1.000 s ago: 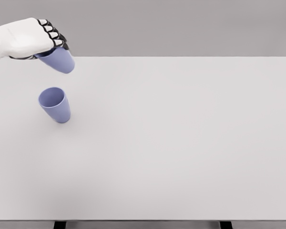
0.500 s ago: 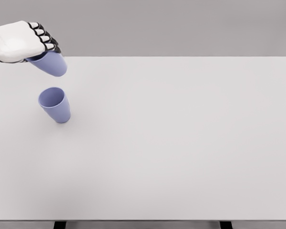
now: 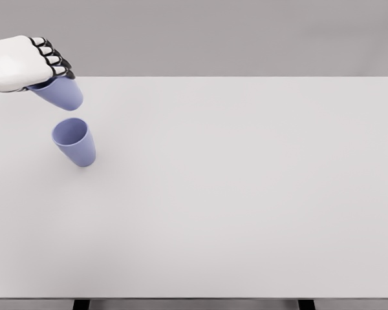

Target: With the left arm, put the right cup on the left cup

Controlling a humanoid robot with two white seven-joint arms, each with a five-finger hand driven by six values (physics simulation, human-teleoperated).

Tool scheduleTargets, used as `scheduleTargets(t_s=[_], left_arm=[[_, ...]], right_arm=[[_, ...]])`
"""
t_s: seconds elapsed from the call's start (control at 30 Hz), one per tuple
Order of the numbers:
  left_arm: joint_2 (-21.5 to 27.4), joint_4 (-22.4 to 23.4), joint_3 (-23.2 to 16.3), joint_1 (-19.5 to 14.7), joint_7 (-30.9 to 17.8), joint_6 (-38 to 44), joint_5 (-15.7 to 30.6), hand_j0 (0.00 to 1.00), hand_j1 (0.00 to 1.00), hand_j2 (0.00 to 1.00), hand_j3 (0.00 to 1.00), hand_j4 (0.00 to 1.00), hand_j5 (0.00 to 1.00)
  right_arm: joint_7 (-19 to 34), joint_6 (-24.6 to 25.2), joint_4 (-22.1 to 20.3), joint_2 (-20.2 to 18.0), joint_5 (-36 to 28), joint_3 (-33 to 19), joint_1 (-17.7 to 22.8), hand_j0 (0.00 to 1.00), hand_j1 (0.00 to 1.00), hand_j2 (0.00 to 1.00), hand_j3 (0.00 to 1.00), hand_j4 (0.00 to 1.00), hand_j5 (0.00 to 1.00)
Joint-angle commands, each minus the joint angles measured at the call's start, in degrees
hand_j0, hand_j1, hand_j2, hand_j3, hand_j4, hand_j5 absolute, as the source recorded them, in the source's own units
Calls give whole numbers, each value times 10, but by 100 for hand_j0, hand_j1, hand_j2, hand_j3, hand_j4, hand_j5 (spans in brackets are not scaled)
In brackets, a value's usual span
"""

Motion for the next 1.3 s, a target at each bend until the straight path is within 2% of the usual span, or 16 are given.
scheduleTargets(t_s=[0.0, 0.73, 0.93, 1.27], left_arm=[[10, -7, 1, 1, 0, 1, 5, 78, 78, 78, 78, 78, 78], [63, -48, 1, 32, 0, 1, 37, 78, 78, 78, 78, 78, 78], [73, -72, 40, 75, 0, 1, 47, 78, 78, 78, 78, 78, 78], [74, -85, 41, 82, 0, 1, 47, 78, 78, 78, 78, 78, 78]], right_arm=[[-1, 0, 0, 0, 0, 0, 0, 100, 100, 100, 100, 100, 100], [-1, 0, 0, 0, 0, 0, 0, 100, 100, 100, 100, 100, 100], [0, 0, 0, 0, 0, 0, 0, 100, 100, 100, 100, 100, 100], [-1, 0, 1, 0, 0, 0, 0, 100, 100, 100, 100, 100, 100]])
